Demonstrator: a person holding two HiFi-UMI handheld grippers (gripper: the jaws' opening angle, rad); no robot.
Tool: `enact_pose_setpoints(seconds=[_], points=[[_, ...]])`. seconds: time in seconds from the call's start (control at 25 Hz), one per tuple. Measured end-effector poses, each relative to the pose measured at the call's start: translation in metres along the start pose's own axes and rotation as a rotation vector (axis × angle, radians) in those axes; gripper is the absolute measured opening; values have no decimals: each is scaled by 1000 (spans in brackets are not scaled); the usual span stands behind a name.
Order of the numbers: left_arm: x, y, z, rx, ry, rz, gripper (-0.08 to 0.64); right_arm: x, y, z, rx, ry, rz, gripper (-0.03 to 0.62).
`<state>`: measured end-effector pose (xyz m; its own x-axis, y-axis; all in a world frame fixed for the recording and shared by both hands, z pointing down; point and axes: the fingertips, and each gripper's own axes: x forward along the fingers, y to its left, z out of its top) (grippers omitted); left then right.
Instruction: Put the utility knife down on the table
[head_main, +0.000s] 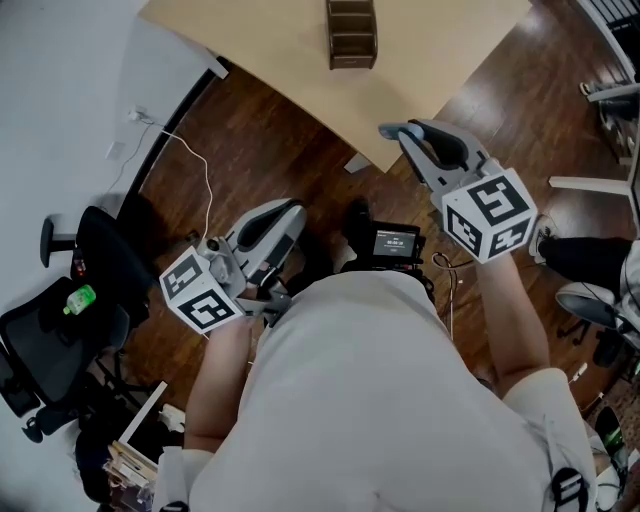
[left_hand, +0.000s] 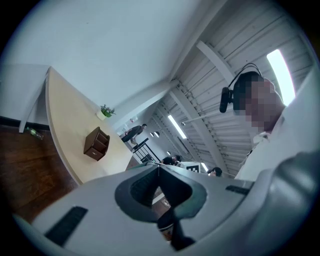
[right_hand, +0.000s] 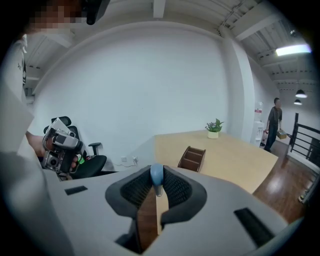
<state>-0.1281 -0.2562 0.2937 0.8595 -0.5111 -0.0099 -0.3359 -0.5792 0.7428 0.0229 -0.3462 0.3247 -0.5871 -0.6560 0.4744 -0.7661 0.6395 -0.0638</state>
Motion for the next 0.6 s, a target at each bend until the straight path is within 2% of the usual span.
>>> enact_pose_setpoints(seconds=[0.6], points=[[6, 8, 7, -4, -41, 108, 3, 76, -59, 13, -88, 43, 55, 71]])
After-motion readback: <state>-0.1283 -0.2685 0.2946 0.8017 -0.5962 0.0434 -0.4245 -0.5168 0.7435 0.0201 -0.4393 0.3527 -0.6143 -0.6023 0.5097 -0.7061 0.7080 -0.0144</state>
